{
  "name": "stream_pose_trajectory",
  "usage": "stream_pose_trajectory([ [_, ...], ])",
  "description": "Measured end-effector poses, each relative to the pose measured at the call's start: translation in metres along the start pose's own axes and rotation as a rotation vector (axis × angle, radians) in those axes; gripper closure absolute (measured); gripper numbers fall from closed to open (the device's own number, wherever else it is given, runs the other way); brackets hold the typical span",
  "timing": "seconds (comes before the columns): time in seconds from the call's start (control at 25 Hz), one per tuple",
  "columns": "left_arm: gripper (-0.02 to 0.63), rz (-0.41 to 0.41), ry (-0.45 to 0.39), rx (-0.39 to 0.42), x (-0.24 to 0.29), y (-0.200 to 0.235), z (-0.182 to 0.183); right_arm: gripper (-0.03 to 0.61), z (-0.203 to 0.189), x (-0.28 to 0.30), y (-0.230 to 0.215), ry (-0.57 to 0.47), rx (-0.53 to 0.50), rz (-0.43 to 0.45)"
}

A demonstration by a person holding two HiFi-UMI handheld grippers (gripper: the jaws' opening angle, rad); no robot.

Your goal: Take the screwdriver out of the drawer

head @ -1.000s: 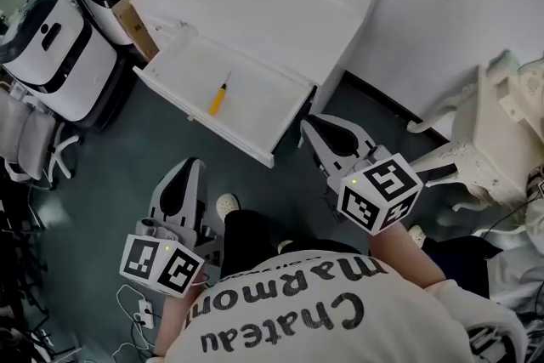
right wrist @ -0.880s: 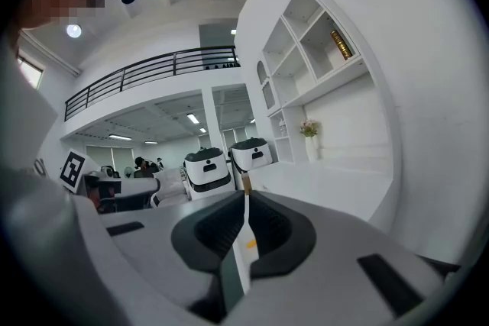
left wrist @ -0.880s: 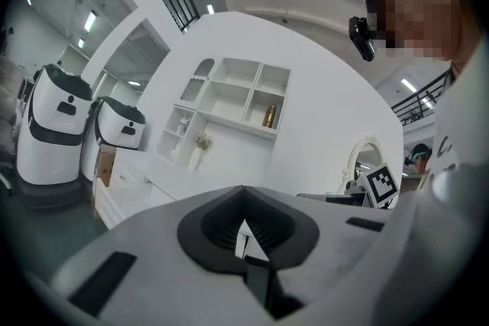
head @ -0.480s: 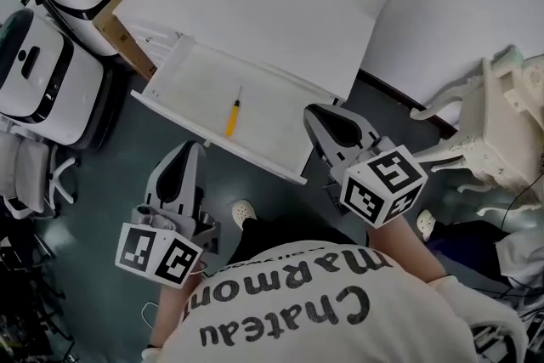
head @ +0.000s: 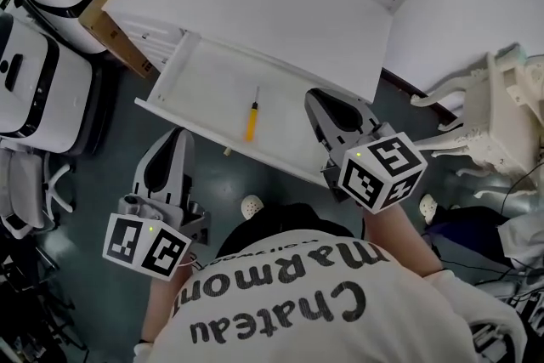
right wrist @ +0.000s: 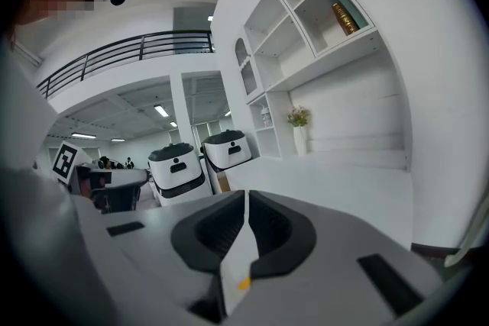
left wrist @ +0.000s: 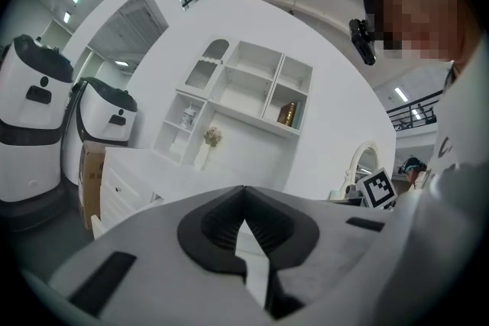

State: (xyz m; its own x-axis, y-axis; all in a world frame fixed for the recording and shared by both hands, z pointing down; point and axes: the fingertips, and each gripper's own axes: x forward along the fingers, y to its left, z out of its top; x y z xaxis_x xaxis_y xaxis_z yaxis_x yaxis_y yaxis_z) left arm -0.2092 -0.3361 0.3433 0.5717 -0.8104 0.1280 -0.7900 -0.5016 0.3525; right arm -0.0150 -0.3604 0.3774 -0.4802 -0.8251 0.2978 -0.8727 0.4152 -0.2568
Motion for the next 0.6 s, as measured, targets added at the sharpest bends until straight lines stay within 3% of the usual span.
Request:
stream_pose_trajectory([
  [0.4, 0.591, 0.031, 0.079, -0.031, -0.013, 0.086, -0.023, 0.541, -0.055, 0.093, 0.008, 0.117, 0.01, -0.034],
  [0.6, 0.591, 0.084, 0.086, -0.09, -0.029, 0.118, -0.039, 0.541, -0.103, 0.131, 0.007, 0.26, 0.041, 0.01],
])
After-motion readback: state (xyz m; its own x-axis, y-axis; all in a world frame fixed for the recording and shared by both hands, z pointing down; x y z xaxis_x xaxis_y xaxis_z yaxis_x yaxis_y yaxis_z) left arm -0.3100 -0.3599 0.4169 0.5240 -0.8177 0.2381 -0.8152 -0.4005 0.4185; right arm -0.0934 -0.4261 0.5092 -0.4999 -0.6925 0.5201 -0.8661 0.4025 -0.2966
